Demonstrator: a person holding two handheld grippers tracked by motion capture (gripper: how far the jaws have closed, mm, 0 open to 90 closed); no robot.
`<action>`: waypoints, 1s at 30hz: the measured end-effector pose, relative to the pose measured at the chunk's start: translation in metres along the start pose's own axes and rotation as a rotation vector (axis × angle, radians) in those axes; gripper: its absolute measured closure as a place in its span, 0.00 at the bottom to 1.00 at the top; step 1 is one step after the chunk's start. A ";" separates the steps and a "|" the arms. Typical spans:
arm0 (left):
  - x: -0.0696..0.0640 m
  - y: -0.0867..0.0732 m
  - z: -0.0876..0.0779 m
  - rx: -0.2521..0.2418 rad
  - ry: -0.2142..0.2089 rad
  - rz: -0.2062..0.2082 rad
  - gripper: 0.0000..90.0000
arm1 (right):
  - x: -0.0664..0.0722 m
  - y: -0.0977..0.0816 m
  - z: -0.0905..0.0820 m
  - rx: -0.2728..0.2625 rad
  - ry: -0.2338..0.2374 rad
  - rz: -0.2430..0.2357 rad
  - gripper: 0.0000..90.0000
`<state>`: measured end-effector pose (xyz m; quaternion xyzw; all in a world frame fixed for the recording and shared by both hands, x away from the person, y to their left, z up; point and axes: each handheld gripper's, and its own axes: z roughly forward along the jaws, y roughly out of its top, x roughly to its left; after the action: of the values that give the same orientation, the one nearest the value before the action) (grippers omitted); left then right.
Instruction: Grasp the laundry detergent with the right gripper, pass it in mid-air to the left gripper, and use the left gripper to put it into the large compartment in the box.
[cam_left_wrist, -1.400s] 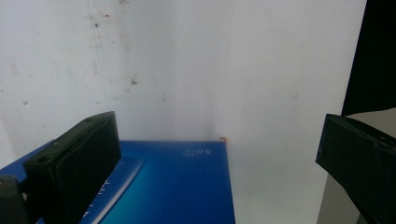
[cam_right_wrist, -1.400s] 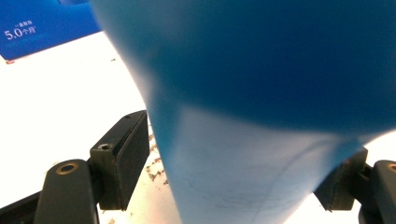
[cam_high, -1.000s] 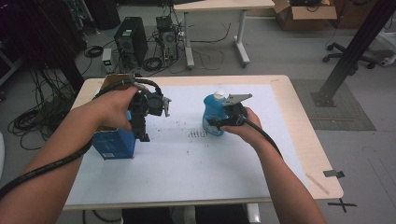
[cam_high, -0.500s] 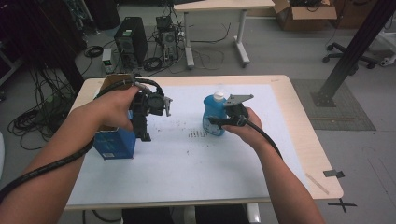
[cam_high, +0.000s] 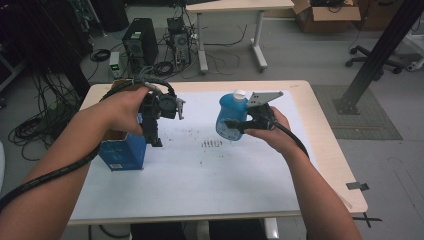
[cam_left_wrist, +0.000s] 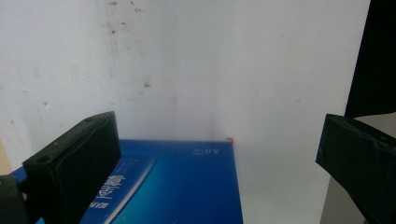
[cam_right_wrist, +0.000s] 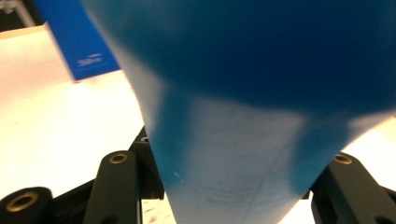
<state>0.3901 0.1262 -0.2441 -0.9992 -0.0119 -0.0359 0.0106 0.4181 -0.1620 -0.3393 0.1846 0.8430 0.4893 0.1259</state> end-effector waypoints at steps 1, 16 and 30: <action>0.000 0.001 -0.002 0.001 0.002 0.001 0.00 | 0.003 0.004 -0.003 0.004 0.011 -0.020 0.51; -0.003 0.011 -0.025 -0.030 0.005 0.011 0.00 | 0.043 0.030 -0.011 0.077 0.173 -0.210 0.51; -0.008 0.022 -0.031 -0.035 -0.011 0.023 0.00 | 0.061 0.026 0.015 0.093 0.266 -0.232 0.51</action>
<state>0.3801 0.1031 -0.2140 -0.9995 0.0000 -0.0305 -0.0065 0.3741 -0.1125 -0.3259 0.0253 0.8896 0.4520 0.0605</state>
